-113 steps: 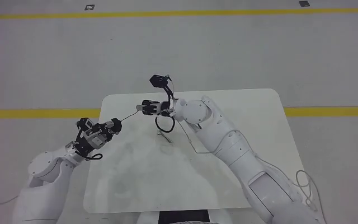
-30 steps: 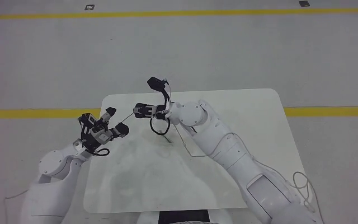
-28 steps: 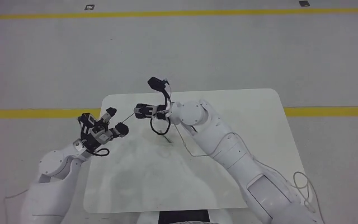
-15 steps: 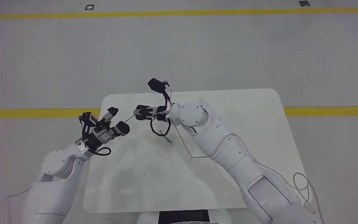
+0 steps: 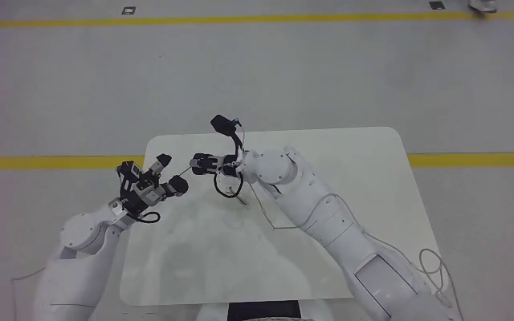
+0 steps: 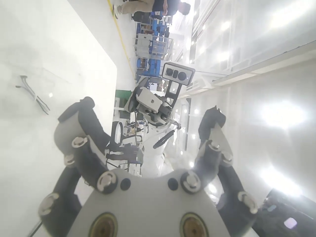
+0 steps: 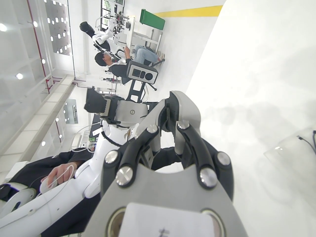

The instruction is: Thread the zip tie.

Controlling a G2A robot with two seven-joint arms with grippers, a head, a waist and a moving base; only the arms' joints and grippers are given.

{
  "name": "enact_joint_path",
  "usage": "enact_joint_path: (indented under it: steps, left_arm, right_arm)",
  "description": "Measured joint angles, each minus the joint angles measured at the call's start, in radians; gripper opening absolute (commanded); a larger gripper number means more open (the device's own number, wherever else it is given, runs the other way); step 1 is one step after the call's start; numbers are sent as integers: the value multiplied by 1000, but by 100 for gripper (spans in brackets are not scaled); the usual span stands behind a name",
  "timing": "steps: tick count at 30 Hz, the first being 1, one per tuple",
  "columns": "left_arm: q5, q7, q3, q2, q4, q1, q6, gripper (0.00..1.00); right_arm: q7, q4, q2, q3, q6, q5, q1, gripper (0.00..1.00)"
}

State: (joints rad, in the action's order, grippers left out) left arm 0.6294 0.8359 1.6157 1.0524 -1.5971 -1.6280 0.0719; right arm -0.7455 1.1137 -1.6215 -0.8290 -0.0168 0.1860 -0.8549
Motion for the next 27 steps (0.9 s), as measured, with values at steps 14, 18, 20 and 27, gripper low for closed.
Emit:
enact_joint_path:
  steps: [14,18,20,27]
  left_arm:
    - [22,-5,-14,-1,3,6,-21,33]
    - [21,-3,-16,-2,4,4,-25,24]
    - [22,-2,-15,-2,4,2,-26,22]
    - [21,-3,-14,-5,6,0,-31,16]
  right_arm:
    - [24,22,4,1,-29,8,-23,0]
    - [33,27,5,-1,-27,12,-27,0]
    - [35,29,6,-2,-26,14,-29,0]
    - [37,45,9,-3,-17,17,-38,0]
